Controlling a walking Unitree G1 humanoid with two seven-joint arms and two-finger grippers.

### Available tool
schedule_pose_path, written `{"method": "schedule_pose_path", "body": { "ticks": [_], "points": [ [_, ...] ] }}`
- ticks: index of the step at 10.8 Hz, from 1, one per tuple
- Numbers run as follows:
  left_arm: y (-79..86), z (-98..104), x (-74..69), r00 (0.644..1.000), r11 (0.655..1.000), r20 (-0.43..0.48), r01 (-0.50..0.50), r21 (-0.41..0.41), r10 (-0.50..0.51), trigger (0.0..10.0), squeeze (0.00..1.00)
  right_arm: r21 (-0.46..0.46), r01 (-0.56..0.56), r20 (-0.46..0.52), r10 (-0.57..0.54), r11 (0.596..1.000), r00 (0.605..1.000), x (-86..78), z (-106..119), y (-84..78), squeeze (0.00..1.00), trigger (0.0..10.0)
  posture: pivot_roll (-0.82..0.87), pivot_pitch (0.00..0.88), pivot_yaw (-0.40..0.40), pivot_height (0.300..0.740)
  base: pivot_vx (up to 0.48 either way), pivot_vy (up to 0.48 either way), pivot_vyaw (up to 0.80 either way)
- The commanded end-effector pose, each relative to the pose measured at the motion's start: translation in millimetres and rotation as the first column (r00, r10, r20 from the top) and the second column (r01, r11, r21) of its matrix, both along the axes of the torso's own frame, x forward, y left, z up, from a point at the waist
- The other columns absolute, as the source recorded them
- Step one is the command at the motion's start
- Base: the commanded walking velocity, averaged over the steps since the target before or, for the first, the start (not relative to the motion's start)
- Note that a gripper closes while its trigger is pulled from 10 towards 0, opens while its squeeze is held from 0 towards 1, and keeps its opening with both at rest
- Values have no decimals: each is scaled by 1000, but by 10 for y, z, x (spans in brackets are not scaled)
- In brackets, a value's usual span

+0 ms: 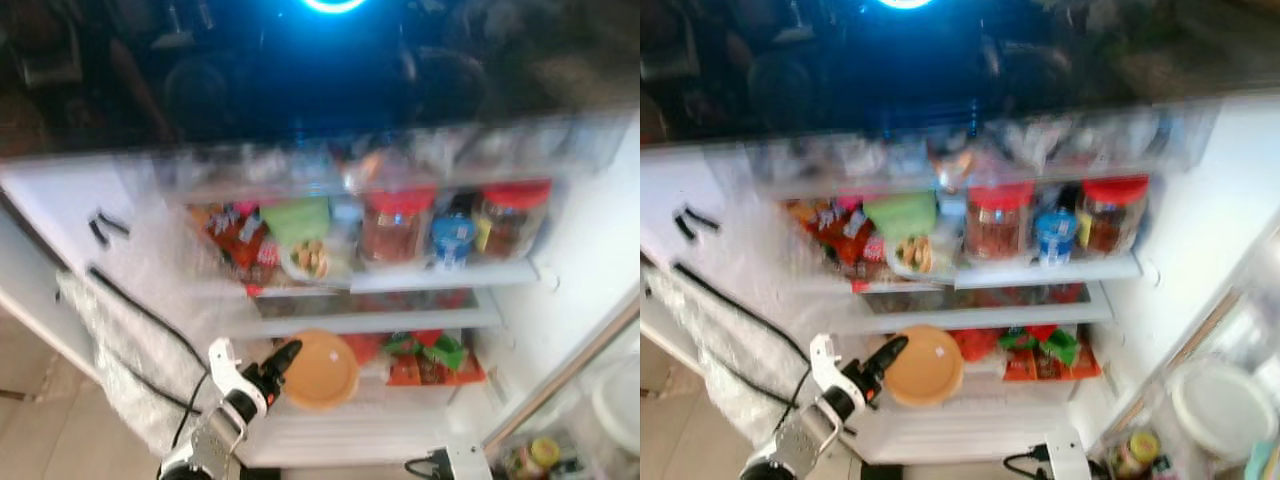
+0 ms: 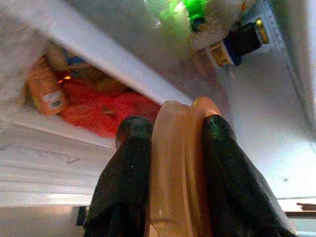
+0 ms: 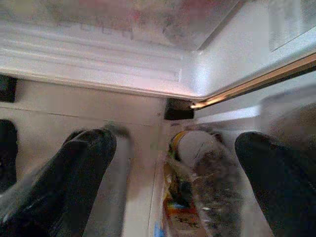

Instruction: Restocking fridge

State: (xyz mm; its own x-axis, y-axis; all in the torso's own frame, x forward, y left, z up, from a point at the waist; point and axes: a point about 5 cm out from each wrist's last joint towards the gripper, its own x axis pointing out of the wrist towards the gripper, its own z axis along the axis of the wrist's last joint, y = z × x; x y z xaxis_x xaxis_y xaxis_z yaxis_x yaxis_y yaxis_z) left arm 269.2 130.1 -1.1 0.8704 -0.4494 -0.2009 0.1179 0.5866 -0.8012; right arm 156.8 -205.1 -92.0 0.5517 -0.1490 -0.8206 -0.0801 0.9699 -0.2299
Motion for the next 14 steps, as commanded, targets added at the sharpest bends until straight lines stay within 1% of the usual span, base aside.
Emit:
{"method": "schedule_pose_path", "body": {
  "ticks": [1,3,6,7,9,11,13,14],
  "points": [
    [44,8,6,1000,1000,4,-21,6,21,10000,0,23,-2,-2,2,1000,1000,-29,-15,33,0,10000,-92,0,82,635,0,0,0],
    [51,19,26,999,999,6,-36,5,36,10000,0,16,7,-6,-7,1000,1000,-31,-16,27,0,10000,-90,0,81,635,0,0,0],
    [23,88,116,998,998,28,-57,-5,58,10000,0,19,10,-2,-10,1000,1000,-26,-13,24,0,10000,-94,0,80,635,0,0,0],
    [28,112,147,996,997,31,-79,-12,80,10000,0,20,10,-1,-10,1000,1000,-25,-13,21,0,10000,-95,0,80,635,0,0,0],
    [24,132,174,996,997,34,-78,-14,79,10000,0,19,11,-1,-11,1000,1000,-24,-12,18,0,10000,-93,0,78,635,0,0,0],
    [23,165,214,995,996,42,-86,-34,88,10000,0,21,11,-3,-11,1000,1000,-27,-13,20,0,10000,-93,0,78,635,0,0,0],
    [-11,183,231,997,996,37,-63,-68,65,10000,0,22,10,-3,-10,1000,1000,-28,-14,20,0,10000,-92,0,78,635,0,0,0],
    [-38,193,242,998,996,38,-47,-73,50,10000,0,22,8,-4,-8,1000,1000,-28,-14,21,0,10000,-92,0,77,635,0,0,0]
  ]
}}
